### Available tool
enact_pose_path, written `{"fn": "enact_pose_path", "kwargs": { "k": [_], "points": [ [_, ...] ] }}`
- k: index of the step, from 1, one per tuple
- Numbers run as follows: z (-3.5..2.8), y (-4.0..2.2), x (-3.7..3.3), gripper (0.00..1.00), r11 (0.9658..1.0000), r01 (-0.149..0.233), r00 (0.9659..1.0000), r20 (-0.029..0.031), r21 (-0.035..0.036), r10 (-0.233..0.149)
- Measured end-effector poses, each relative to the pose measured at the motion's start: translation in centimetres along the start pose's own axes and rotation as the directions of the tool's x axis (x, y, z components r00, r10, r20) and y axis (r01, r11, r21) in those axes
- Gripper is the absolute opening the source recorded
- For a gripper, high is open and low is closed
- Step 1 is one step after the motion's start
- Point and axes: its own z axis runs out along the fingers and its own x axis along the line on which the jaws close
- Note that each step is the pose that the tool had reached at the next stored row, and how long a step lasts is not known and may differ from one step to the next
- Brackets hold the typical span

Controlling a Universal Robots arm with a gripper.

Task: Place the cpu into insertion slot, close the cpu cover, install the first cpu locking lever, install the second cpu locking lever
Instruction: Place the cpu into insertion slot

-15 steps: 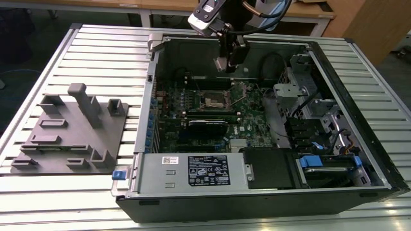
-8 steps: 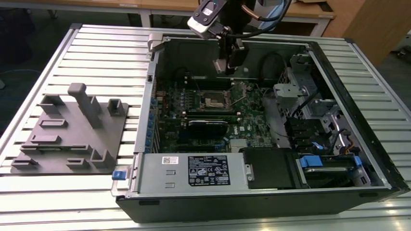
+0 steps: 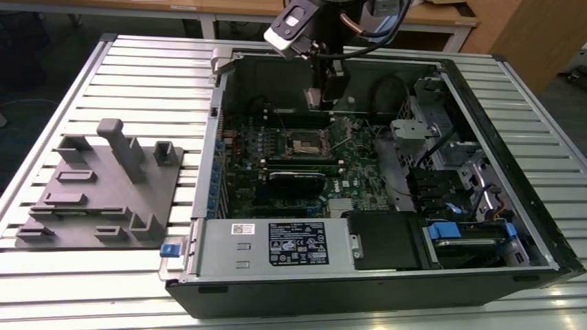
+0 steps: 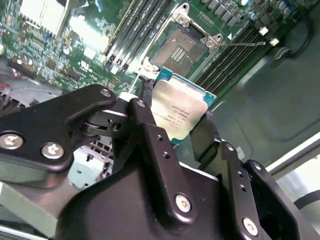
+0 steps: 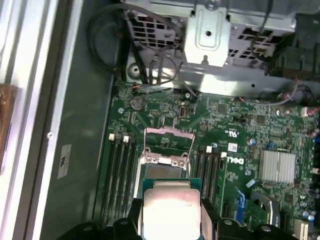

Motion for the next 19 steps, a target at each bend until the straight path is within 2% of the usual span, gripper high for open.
{"fn": "enact_pose_path", "kwargs": {
  "k": [5,9,13,19],
  "points": [
    [0.52,-0.48,0.04,0.54,1.0000,-0.004,1.0000,-0.0001,0.0047,0.004],
    [0.84,-0.49,0.13,0.54,0.9992,-0.040,0.9992,0.0021,0.0040,0.040],
    [1.22,-0.51,0.15,0.54,0.9990,-0.045,0.9990,0.0025,0.0038,0.045],
    [2.27,-0.58,0.13,0.54,0.9989,-0.047,0.9989,0.0035,0.0074,0.047]
  ]
}}
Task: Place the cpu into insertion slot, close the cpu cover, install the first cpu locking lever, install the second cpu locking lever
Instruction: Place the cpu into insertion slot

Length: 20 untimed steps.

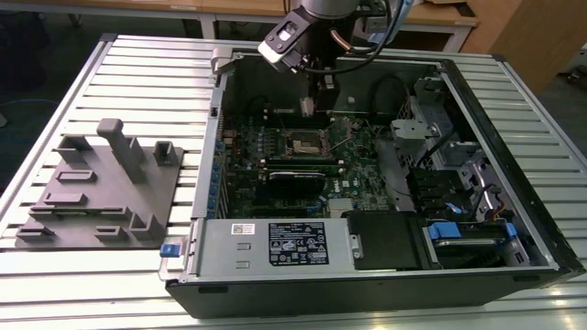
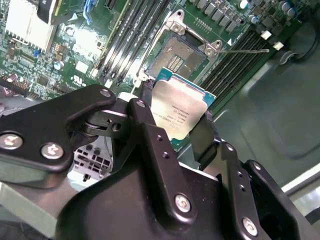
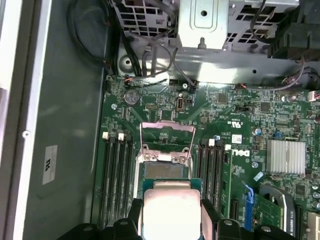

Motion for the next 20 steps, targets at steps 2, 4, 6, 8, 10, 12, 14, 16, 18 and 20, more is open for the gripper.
{"fn": "enact_pose_path", "kwargs": {
  "k": [2,4,6,8,10,12,14,16,18,20],
  "points": [
    [0.37,-0.02,0.01,0.54,1.0000,-0.010,1.0000,0.0015,-0.0002,0.010],
    [0.70,-0.04,0.05,0.54,0.9997,-0.026,0.9997,0.0029,-0.0005,0.026],
    [1.05,-0.05,0.06,0.54,0.9994,-0.034,0.9994,0.0035,-0.0005,0.034],
    [1.25,-0.06,0.06,0.54,0.9994,-0.036,0.9994,0.0036,0.0002,0.036],
    [1.25,-0.07,0.06,0.54,0.9994,-0.036,0.9994,0.0038,0.0005,0.036],
    [1.27,-0.07,0.06,0.54,0.9994,-0.036,0.9994,0.0037,0.0004,0.036],
    [1.29,-0.07,0.06,0.54,0.9994,-0.036,0.9994,0.0036,0.0003,0.036],
    [1.30,-0.07,0.06,0.54,0.9994,-0.036,0.9994,0.0036,0.0004,0.036],
    [1.42,-0.08,0.06,0.54,0.9994,-0.036,0.9994,0.0032,0.0001,0.036],
    [1.55,-0.10,0.05,0.54,0.9994,-0.036,0.9994,0.0036,0.0004,0.036]
  ]
}}
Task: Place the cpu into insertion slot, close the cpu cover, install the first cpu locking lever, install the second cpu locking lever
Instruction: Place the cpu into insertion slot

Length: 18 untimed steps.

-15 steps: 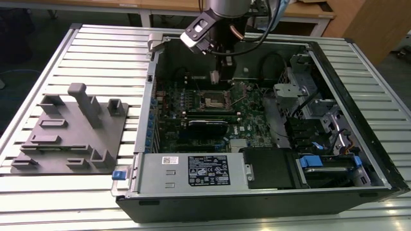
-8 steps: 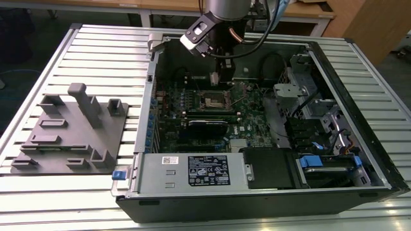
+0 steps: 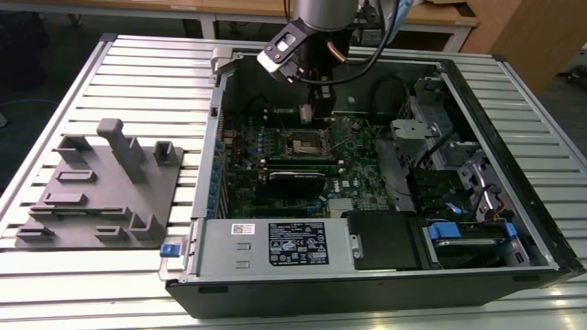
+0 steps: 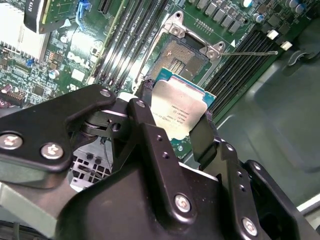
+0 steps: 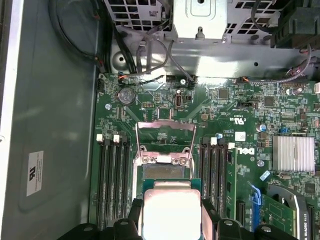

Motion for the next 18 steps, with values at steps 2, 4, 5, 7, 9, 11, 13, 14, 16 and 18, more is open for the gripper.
{"fn": "enact_pose_path", "kwargs": {
  "k": [2,4,5,7,9,11,13,14,16,18],
  "points": [
    [0.14,-0.01,0.00,0.54,1.0000,0.000,1.0000,-0.0001,0.0000,0.000],
    [0.29,-0.02,-0.01,0.54,1.0000,0.000,1.0000,0.0000,0.0000,0.000],
    [0.40,-0.03,-0.01,0.54,1.0000,0.000,1.0000,0.0000,0.0000,0.000],
    [0.68,-0.04,-0.01,0.54,1.0000,0.000,1.0000,0.0000,0.0001,0.000],
    [0.91,-0.06,-0.02,0.54,1.0000,0.000,1.0000,0.0005,0.0001,0.000],
    [1.13,-0.07,-0.03,0.54,1.0000,0.000,1.0000,0.0019,0.0002,0.000],
    [1.48,-0.09,-0.03,0.54,1.0000,0.000,1.0000,0.0063,0.0002,0.000],
    [1.64,-0.10,-0.03,0.54,1.0000,0.000,1.0000,0.0093,0.0003,0.000],
    [1.84,-0.11,-0.03,0.54,1.0000,0.000,0.9999,0.0118,0.0025,0.000],
    [2.01,-0.12,-0.03,0.54,1.0000,0.000,0.9999,0.0118,0.0041,0.000]
  ]
}}
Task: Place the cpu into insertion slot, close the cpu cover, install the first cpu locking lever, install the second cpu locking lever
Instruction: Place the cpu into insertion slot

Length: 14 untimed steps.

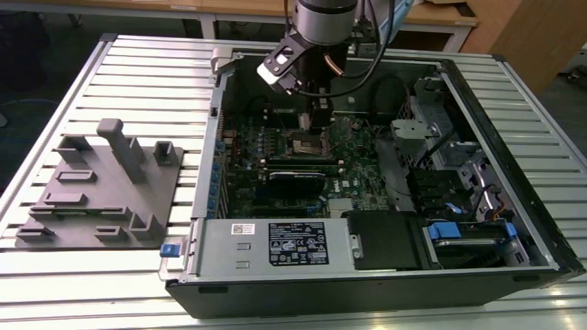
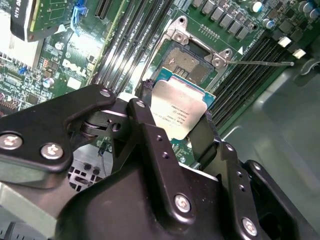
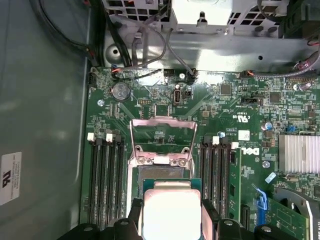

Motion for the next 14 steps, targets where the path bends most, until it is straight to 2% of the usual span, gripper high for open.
{"fn": "enact_pose_path", "kwargs": {
  "k": [6,14],
  "points": [
    [0.66,-0.03,-0.01,0.54,0.9999,0.010,0.9999,-0.0009,0.0055,-0.010],
    [0.71,-0.03,-0.01,0.54,0.9999,0.011,0.9999,-0.0009,0.0066,-0.011]
  ]
}}
